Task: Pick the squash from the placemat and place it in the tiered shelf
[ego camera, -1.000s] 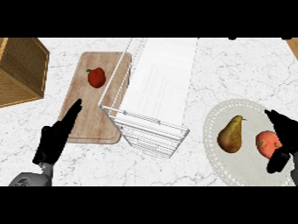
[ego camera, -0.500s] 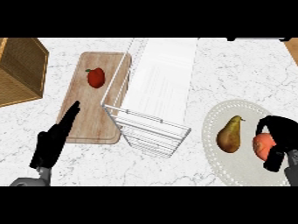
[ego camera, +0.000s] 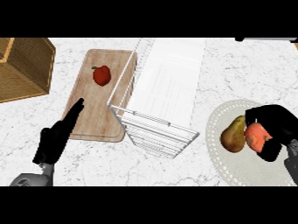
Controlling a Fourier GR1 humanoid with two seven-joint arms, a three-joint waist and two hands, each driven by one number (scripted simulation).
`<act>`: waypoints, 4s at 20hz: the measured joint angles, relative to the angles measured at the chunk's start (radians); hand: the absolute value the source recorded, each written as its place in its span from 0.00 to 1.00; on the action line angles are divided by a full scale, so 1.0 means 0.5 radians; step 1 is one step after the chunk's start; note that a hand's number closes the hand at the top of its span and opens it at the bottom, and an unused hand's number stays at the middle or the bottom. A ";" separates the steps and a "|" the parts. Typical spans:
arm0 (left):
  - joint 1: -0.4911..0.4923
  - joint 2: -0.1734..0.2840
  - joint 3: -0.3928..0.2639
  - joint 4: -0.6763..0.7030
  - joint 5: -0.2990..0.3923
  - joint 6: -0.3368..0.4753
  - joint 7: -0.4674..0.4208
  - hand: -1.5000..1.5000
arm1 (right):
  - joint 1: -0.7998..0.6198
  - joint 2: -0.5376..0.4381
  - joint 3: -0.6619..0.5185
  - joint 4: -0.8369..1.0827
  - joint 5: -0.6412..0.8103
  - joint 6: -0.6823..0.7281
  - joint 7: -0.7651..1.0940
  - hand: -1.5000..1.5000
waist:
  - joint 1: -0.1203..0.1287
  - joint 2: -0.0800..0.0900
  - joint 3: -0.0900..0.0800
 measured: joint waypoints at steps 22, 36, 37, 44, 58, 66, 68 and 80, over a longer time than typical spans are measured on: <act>0.032 -0.021 0.022 0.003 -0.038 0.007 -0.001 0.50 | -1.196 -0.275 -0.501 0.585 -0.967 0.414 -1.386 1.00 | -0.037 -0.008 0.005; 0.030 -0.053 0.044 -0.010 -0.067 -0.015 0.010 0.50 | -2.004 0.210 -0.501 1.011 -0.960 0.359 -0.831 1.00 | -0.028 -0.002 0.003; 0.029 -0.056 0.042 -0.009 -0.069 -0.019 0.004 0.50 | -2.070 0.235 -0.501 1.061 -0.949 0.351 -0.815 1.00 | -0.024 0.000 0.003; 0.023 -0.060 0.059 -0.015 -0.075 -0.033 0.015 0.50 | -2.249 0.472 -0.375 1.300 -0.766 0.168 -0.886 1.00 | -0.017 0.003 0.004; 0.021 -0.090 0.058 0.001 -0.107 -0.031 0.017 0.50 | -2.400 0.898 -0.376 1.696 -0.734 0.144 -0.789 0.00 | -0.019 -0.014 0.016; 0.010 -0.084 0.049 0.020 -0.112 -0.058 0.024 0.50 | -2.443 1.001 -0.755 1.941 -1.246 0.443 -0.588 0.00 | 0.014 -0.034 0.010; 0.006 -0.063 0.069 0.026 -0.096 -0.082 0.011 0.50 | -2.463 1.016 -0.835 1.988 -1.351 0.438 -0.557 0.00 | 0.014 -0.031 0.009; 0.005 -0.093 0.075 -0.007 -0.117 -0.048 -0.017 0.50 | -2.485 0.728 -1.325 2.166 -1.715 0.065 -0.336 0.00 | 0.003 0.028 0.005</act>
